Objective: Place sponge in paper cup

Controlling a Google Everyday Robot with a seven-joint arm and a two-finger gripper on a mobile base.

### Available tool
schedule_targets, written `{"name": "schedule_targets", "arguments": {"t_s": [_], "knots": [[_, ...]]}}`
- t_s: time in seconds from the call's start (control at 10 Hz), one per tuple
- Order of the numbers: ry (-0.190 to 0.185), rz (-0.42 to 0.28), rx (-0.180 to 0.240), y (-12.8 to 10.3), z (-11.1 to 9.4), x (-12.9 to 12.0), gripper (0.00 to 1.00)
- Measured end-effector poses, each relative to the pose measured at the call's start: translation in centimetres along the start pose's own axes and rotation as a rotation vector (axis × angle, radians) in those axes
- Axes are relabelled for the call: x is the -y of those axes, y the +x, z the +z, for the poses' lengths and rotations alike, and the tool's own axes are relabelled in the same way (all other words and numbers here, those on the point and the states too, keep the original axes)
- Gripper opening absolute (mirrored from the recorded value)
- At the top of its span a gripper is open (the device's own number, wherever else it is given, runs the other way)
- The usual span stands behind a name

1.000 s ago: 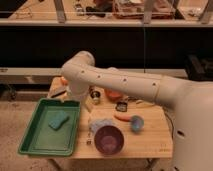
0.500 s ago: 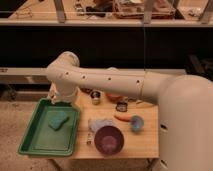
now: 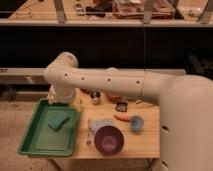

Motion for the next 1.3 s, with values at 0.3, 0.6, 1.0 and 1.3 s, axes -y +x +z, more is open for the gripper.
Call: {"name": "schedule_targets", "arguments": {"t_s": [0.3, 0.6, 1.0, 1.3], "knots": [[-0.038, 0.034, 0.042, -1.7, 4.3, 4.5, 0.80], [-0.117, 0.148, 0.125, -2.4, 10.0, 7.2, 0.80], [-0.151, 0.327, 0.224, -1.9, 16.6, 4.4, 0.80], [-0.092, 0.379, 0.231, -1.1, 17.8, 3.6, 0.80]]}}
